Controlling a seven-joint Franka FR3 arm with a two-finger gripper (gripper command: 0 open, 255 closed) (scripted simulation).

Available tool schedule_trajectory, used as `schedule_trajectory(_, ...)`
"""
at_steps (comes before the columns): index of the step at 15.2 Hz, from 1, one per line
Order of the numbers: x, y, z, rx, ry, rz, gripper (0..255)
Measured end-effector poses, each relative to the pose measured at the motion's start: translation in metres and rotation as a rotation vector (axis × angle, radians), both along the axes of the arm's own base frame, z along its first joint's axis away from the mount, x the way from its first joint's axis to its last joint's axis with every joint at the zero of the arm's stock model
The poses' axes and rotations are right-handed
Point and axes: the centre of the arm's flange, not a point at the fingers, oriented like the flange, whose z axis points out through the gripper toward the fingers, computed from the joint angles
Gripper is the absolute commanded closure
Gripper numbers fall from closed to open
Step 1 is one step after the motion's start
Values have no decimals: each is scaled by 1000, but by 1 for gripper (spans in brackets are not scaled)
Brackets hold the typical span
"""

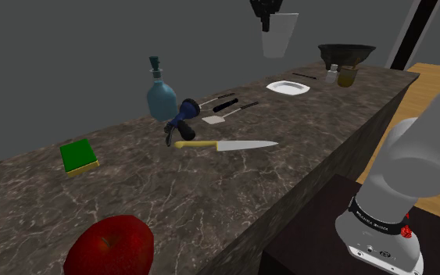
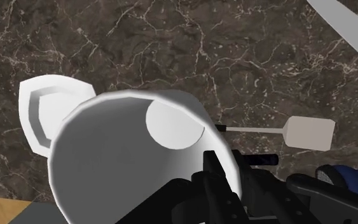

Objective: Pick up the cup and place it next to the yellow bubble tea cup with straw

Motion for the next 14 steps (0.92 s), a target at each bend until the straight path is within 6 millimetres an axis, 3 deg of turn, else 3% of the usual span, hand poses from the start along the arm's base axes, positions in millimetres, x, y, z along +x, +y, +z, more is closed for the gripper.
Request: schedule_trajectory(14, -72, -169, 0, 1, 0, -1, 255)
